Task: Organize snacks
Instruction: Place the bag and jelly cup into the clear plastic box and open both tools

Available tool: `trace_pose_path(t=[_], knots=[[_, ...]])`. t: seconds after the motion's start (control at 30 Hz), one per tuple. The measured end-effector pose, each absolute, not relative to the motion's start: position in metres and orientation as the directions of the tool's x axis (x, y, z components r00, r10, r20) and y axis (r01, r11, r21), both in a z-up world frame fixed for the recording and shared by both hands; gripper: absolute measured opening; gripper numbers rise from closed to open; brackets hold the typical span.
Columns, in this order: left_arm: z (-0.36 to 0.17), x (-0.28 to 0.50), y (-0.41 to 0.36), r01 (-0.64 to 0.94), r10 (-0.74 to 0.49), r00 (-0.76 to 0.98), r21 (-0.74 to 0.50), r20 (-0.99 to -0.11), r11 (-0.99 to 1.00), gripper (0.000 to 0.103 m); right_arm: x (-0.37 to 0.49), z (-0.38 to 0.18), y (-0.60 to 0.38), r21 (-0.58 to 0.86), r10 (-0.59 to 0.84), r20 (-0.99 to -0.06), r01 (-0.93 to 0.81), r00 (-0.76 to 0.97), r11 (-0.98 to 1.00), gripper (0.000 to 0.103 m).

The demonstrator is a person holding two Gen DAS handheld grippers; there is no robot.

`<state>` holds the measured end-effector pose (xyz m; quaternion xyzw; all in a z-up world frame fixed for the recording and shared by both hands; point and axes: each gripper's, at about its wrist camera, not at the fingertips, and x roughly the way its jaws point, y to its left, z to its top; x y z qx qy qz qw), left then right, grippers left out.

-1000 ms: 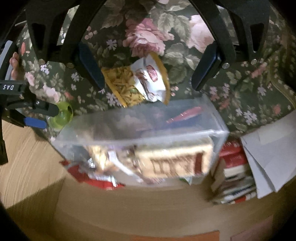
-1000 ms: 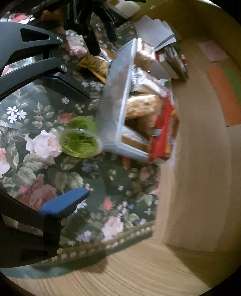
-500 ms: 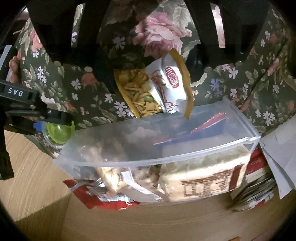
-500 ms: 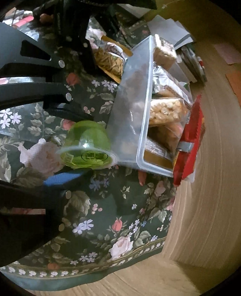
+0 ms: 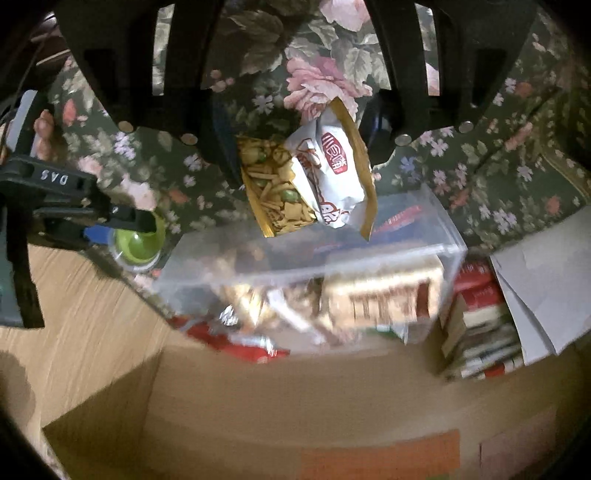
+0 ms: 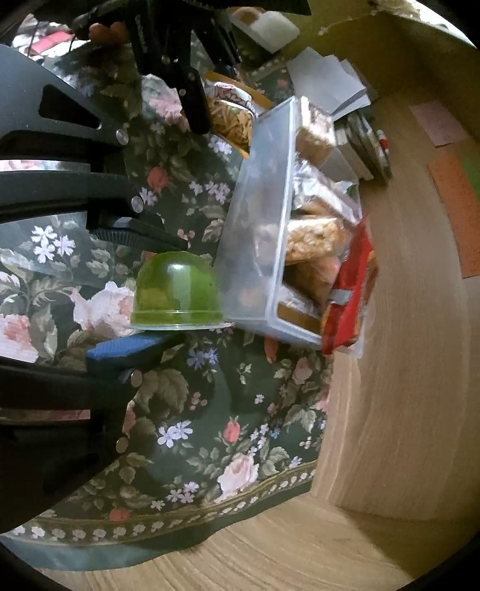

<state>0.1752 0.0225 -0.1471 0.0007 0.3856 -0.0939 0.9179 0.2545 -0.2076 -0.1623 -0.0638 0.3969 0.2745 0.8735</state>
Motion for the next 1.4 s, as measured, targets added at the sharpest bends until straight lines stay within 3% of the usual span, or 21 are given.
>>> trace_pose_path(t=[0.33, 0.6, 1.13, 1.27, 1.4], knots=[[-0.092, 0.176, 0.032, 0.165, -0.174, 0.789, -0.070, -0.590, 0.984, 0.058, 0.251, -0.122, -0.204, 0.102, 0.482, -0.642, -0.556, 0.597, 0.825, 0.038], [-0.069, 0.210, 0.033, 0.116, -0.135, 0.835, -0.068, -0.533, 0.991, 0.058, 0.267, -0.117, -0.188, 0.113, 0.507, -0.633, -0.578, 0.586, 0.809, 0.038], [-0.101, 0.282, 0.060, 0.043, -0.073, 0.782, -0.063, -0.619, 0.997, 0.058, 0.303, -0.134, -0.160, 0.075, 0.459, -0.676, -0.566, 0.576, 0.821, 0.038], [-0.105, 0.283, 0.057, 0.046, -0.070, 0.779, -0.055, -0.623, 0.997, 0.063, 0.302, -0.132, -0.162, 0.061, 0.444, -0.677, -0.557, 0.586, 0.828, 0.038], [-0.102, 0.277, 0.059, 0.047, -0.088, 0.779, -0.082, -0.621, 0.996, 0.069, 0.297, -0.127, -0.167, 0.067, 0.448, -0.671, -0.553, 0.591, 0.830, 0.050]])
